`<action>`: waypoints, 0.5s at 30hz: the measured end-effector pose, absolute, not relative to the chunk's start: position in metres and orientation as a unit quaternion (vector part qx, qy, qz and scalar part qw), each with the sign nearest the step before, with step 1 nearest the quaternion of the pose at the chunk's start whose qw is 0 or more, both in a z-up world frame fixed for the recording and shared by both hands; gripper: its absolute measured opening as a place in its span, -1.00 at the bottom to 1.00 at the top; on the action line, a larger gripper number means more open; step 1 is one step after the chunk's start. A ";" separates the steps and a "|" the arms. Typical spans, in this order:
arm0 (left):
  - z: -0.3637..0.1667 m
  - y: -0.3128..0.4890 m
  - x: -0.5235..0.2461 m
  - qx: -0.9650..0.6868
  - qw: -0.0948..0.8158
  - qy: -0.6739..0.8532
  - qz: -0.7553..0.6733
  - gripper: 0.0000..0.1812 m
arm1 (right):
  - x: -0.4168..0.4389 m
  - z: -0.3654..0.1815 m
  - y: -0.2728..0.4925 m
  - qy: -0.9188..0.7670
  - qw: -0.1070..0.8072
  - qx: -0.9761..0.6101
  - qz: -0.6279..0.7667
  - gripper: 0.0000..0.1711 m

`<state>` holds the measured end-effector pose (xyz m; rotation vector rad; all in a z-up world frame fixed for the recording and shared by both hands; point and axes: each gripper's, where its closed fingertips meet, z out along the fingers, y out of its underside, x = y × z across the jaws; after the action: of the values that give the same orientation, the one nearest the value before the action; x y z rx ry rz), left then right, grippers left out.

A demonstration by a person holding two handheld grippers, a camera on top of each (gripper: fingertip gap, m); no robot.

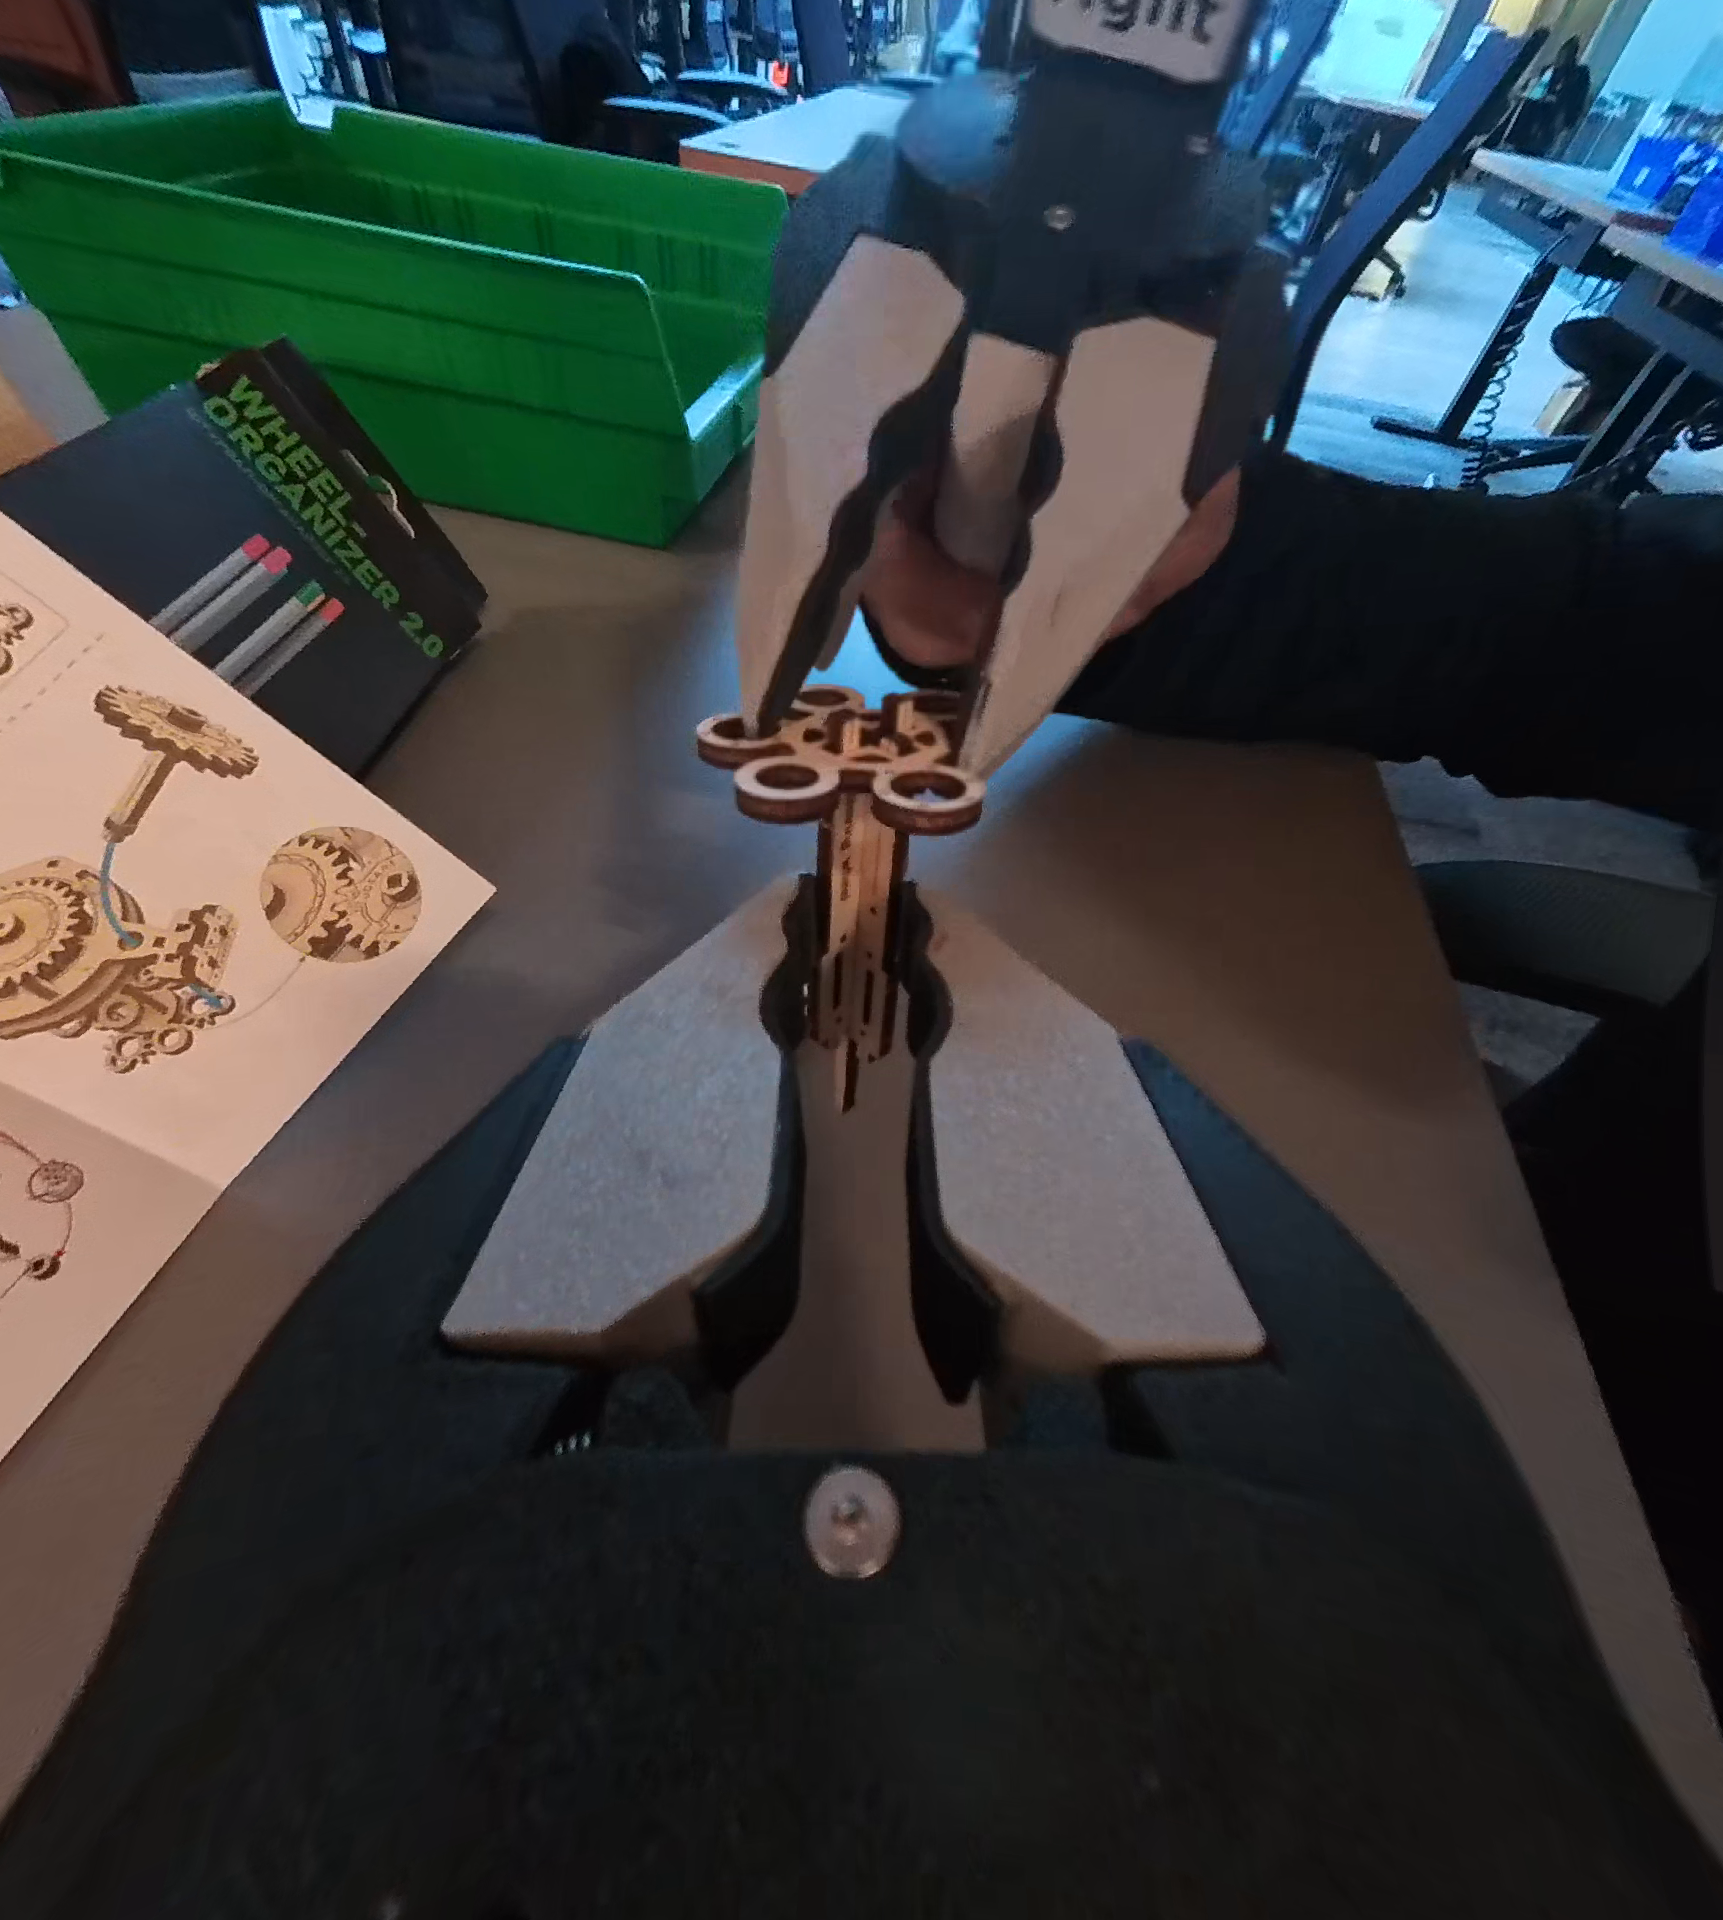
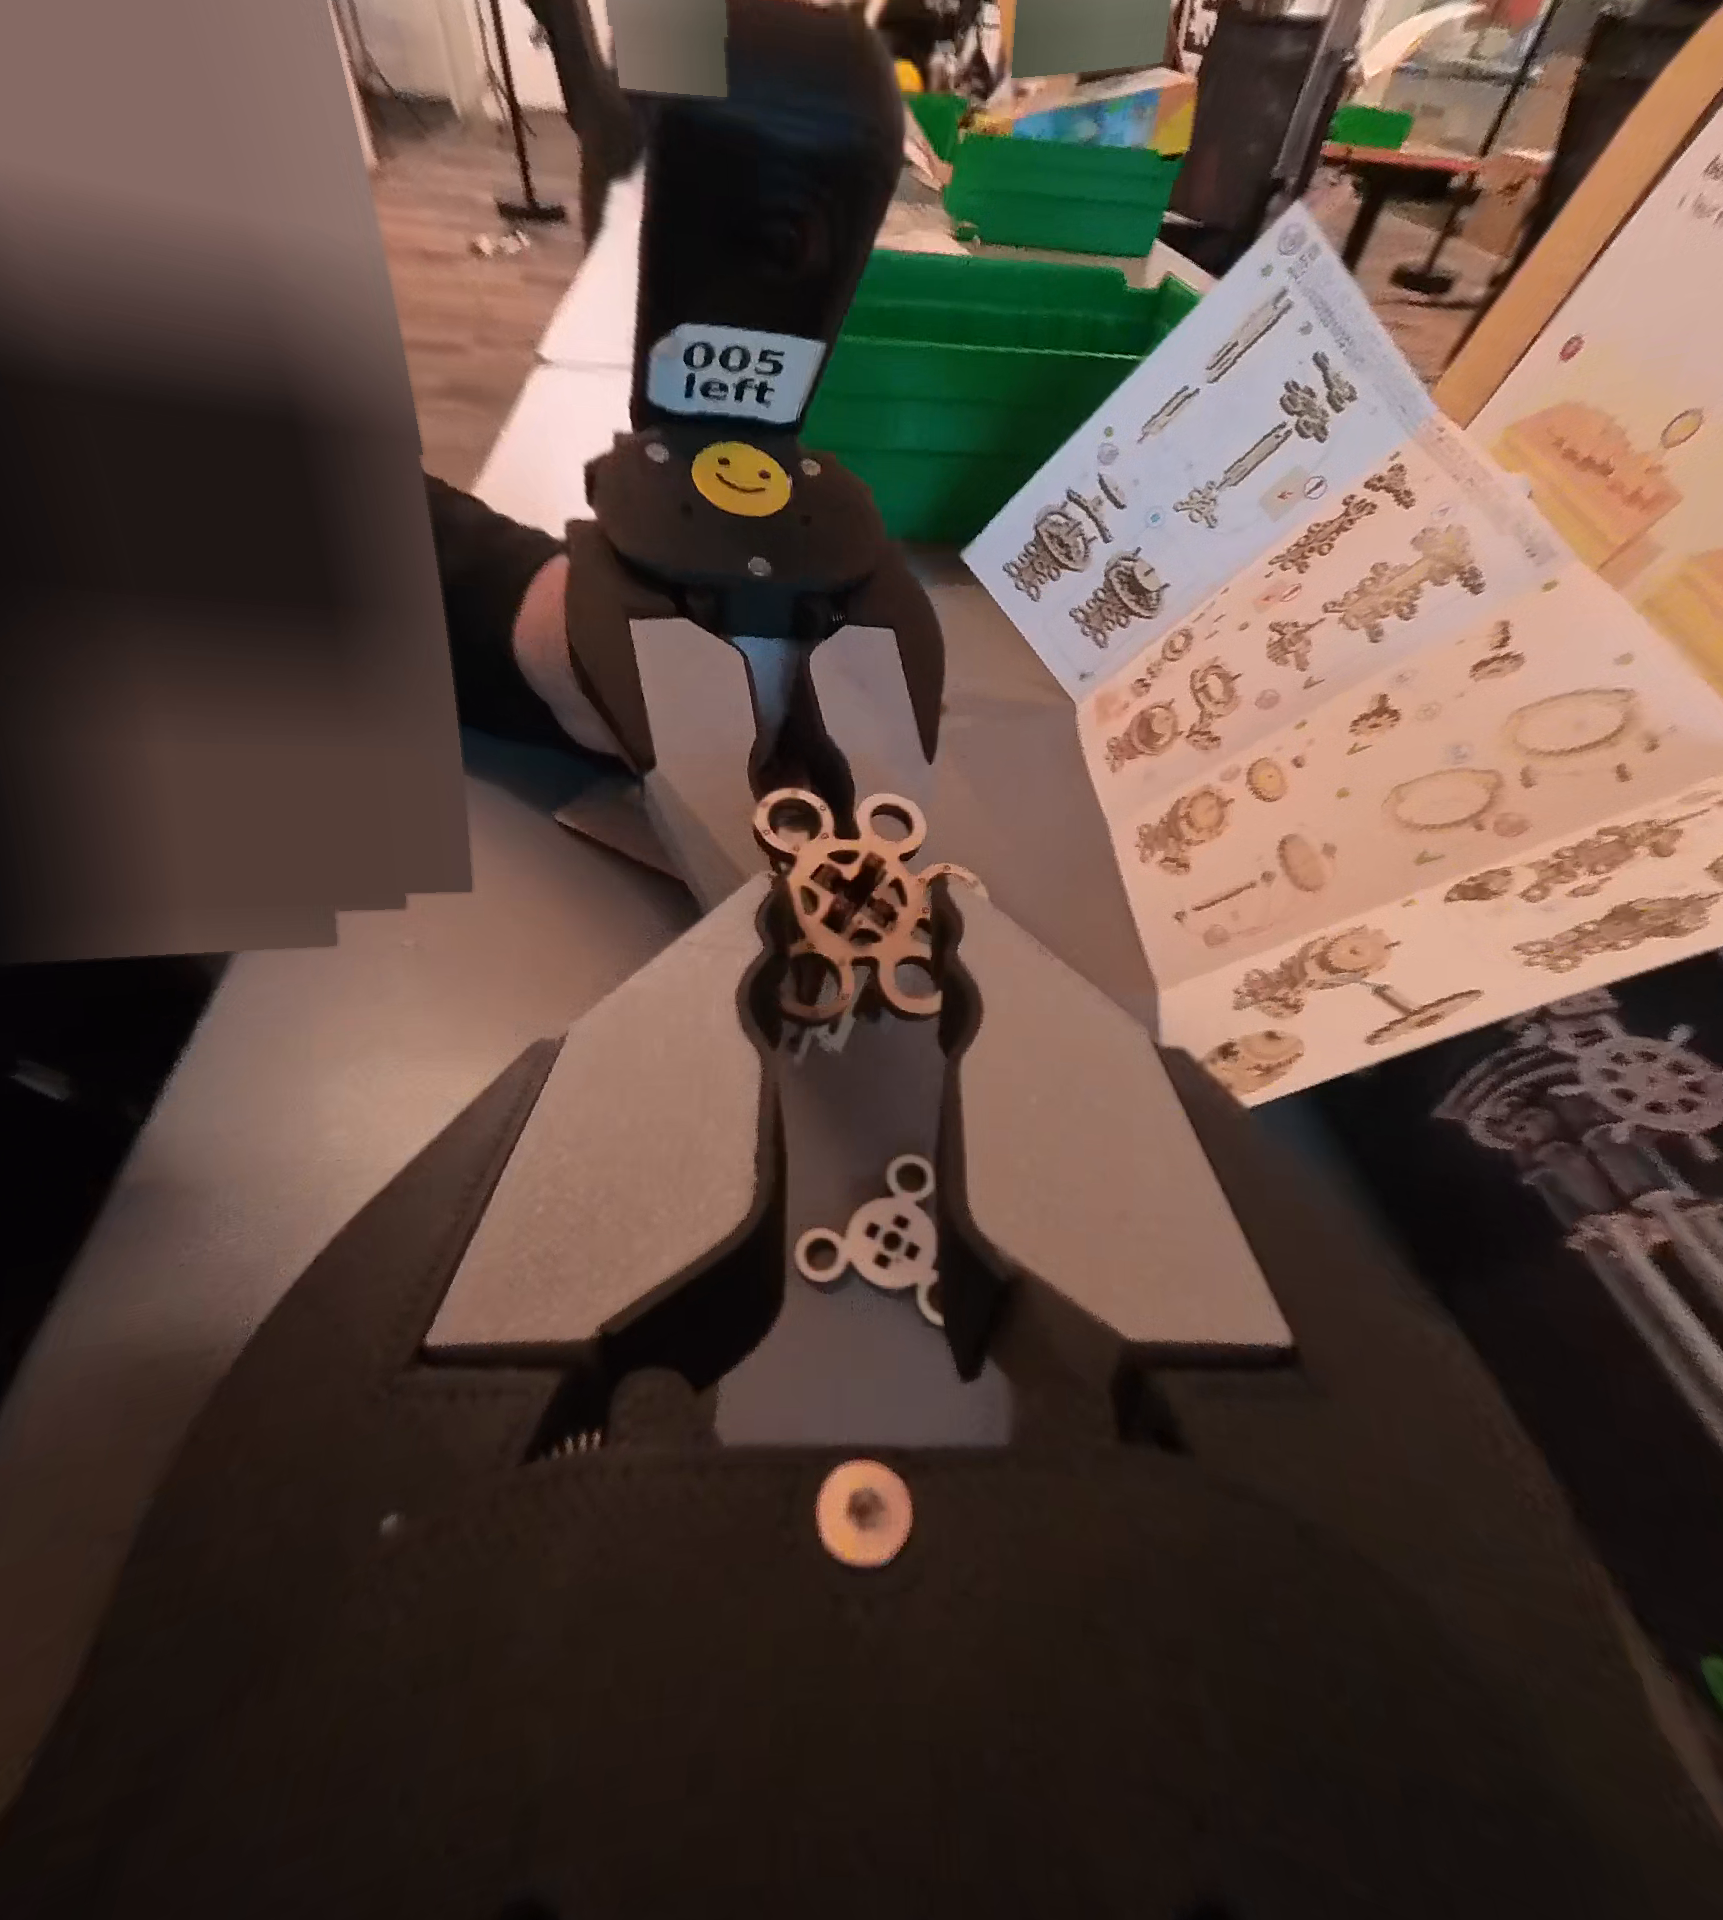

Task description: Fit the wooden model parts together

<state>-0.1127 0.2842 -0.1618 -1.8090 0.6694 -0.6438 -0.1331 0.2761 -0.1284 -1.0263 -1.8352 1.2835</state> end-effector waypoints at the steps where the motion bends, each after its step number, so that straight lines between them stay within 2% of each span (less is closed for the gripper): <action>1: -0.161 0.284 -0.112 -0.755 0.527 0.279 -0.273 -0.87 | -0.133 -0.128 0.277 -0.706 0.344 -0.391 0.480 -0.73; 7: -0.158 0.284 -0.112 -0.747 0.540 0.288 -0.260 -0.86 | -0.124 -0.105 0.274 -0.659 0.281 -0.392 0.577 -0.61; 12: -0.155 0.283 -0.110 -0.741 0.547 0.294 -0.258 -0.86 | -0.127 -0.107 0.287 -0.643 0.287 -0.421 0.572 -0.78; 15: -0.156 0.283 -0.109 -0.742 0.544 0.299 -0.252 -0.86 | -0.129 -0.117 0.281 -0.667 0.290 -0.416 0.545 -0.79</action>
<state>-0.1091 0.2827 -0.1565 -1.7619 0.7094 -0.5979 -0.1289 0.2808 -0.1166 -1.1112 -1.7807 1.4553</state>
